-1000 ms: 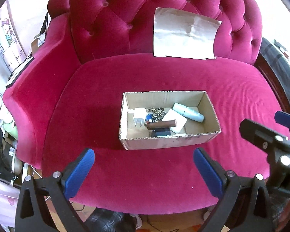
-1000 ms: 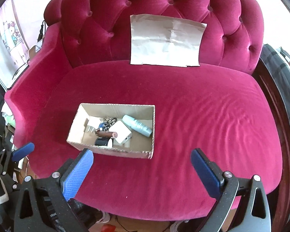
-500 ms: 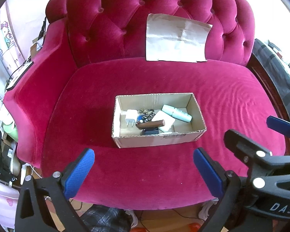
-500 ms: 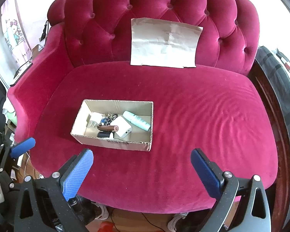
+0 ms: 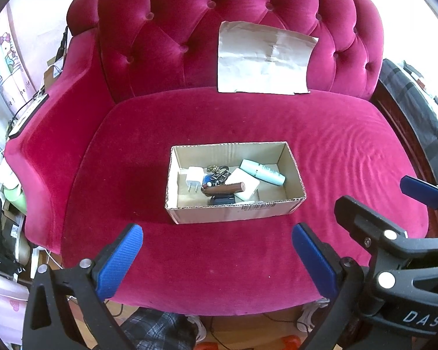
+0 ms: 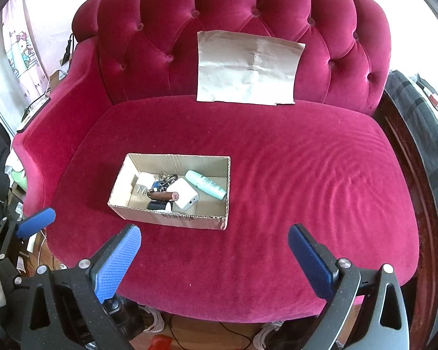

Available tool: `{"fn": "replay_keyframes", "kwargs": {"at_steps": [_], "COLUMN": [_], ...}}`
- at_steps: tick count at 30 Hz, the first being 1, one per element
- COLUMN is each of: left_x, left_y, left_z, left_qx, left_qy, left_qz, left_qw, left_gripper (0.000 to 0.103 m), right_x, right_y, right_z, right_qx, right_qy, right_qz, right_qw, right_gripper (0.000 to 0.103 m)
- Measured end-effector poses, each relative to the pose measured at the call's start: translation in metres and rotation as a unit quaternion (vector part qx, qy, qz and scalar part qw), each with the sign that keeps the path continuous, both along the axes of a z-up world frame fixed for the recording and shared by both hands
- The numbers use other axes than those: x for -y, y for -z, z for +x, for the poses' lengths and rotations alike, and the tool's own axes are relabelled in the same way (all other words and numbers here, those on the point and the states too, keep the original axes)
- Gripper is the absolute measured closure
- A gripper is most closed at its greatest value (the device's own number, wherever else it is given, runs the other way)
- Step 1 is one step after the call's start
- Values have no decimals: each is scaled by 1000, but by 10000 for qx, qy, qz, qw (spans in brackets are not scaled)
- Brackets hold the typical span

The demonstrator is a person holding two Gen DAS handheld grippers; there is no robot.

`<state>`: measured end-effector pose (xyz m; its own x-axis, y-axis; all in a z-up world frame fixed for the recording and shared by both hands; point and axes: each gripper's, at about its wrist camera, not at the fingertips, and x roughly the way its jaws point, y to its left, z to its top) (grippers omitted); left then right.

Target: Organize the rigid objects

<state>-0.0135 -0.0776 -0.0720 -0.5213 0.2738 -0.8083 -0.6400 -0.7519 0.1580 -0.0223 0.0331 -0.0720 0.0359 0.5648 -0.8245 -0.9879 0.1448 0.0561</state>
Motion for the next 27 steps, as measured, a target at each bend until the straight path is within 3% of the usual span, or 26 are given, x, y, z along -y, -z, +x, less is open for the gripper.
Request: {"fn": "replay_keyframes", "kwargs": {"at_steps": [27], "left_x": [-14], "left_y": [-4], "left_z": [6], "left_qx": [3], "left_qy": [46], "left_qz": [42], "left_qw": [10000], "left_gripper": [0], "right_x": [1], "right_y": [-8], "right_z": [11], "right_qx": [120], "right_qy": [-86], "right_qz": [113], "right_qw": [9998], "right_gripper": [0]}}
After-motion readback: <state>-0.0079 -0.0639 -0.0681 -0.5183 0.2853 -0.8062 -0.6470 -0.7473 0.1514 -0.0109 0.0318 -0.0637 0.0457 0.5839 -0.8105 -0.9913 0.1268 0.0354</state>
